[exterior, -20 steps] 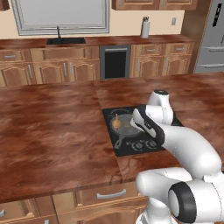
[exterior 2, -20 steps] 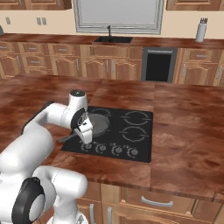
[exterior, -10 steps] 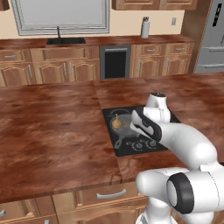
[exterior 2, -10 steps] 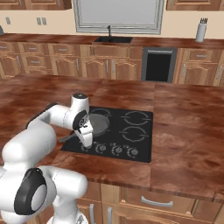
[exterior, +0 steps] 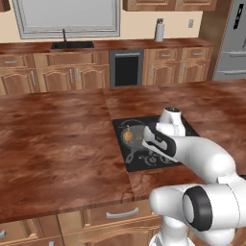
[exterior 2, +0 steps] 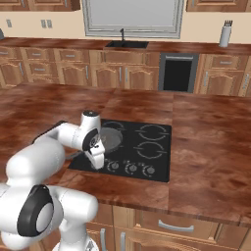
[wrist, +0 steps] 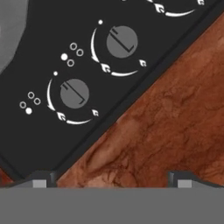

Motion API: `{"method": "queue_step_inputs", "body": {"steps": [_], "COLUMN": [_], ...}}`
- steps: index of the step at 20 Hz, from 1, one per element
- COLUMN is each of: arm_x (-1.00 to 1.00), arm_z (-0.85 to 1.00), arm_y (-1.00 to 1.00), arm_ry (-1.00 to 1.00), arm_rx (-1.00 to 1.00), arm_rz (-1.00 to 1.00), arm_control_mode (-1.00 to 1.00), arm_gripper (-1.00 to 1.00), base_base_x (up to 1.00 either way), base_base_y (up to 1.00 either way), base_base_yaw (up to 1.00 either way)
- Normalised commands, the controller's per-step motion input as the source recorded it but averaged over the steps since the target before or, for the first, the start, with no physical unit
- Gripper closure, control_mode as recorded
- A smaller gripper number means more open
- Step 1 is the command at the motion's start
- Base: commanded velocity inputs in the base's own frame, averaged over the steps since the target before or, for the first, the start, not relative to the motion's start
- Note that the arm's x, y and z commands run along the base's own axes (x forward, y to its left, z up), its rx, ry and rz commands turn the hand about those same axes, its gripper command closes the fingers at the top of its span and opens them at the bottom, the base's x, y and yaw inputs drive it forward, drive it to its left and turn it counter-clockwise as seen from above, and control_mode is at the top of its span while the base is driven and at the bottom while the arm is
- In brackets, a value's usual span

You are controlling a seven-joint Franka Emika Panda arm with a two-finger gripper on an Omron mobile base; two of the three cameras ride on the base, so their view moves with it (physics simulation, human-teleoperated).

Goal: Put the garlic and onion in the pan. Then turn on the front left burner and set the heat to medium.

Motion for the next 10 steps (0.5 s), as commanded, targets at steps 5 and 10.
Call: {"method": "queue_step_inputs", "body": {"steps": [5,10], "arm_x": [0.06,0.18], "arm_z": [-0.18,-0.11], "arm_y": [0.00,0.00], "arm_ry": [0.00,0.00], "arm_rx": [0.00,0.00], "arm_rz": [0.00,0.00], "arm_control_mode": [-1.00,-1.00], "arm_gripper": [-1.00,-1.00], "base_base_x": [0.00,0.00], "base_base_y": [0.00,0.00], "base_base_yaw": [0.00,0.00]}}
